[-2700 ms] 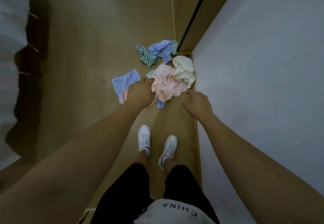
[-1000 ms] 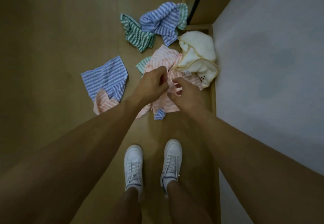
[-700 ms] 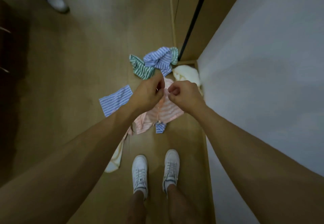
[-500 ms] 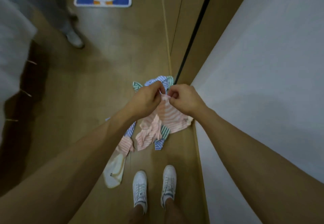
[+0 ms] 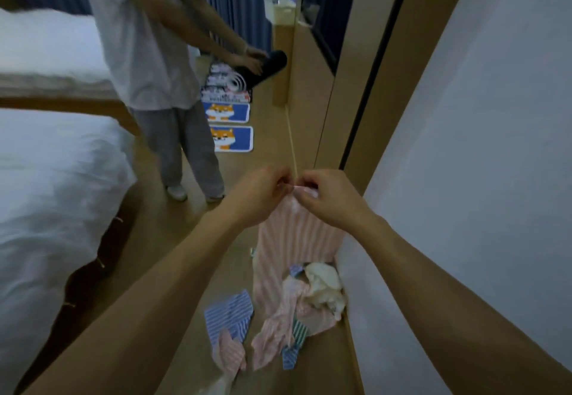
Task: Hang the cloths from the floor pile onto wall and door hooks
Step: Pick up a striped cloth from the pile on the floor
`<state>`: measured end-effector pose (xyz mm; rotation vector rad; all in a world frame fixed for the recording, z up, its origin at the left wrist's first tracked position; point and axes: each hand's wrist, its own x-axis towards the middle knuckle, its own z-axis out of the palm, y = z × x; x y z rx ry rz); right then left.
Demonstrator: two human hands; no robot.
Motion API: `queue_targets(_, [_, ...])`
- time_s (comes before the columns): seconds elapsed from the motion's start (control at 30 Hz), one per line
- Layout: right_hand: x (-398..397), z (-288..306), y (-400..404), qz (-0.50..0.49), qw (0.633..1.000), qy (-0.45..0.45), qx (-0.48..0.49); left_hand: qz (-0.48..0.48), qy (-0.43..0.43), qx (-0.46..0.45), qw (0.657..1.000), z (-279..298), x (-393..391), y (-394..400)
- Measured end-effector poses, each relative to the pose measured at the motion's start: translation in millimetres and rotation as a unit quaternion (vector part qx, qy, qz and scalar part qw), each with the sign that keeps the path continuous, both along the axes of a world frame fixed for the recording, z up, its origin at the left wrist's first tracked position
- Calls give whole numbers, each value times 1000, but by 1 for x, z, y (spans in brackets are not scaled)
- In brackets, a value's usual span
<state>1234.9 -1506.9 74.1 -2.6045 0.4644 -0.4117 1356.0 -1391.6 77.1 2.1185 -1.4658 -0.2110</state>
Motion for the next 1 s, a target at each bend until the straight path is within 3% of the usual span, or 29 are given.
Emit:
queue_targets(0.23, [-2, 77, 49, 73, 992, -67, -84, 56, -81, -76, 992, 72, -16, 66])
queue_targets(0.47, [-20, 115, 93, 141, 980, -106, -89, 134, -131, -123, 975, 108, -54, 127])
queue_targets(0.7, [-40, 133, 151, 242, 956, -142, -84, 241, -192, -94, 947, 121, -104, 203])
queue_targets(1.0, [-67, 158, 281, 368, 918, -134, -56, 384, -201, -59, 899, 146, -178, 340])
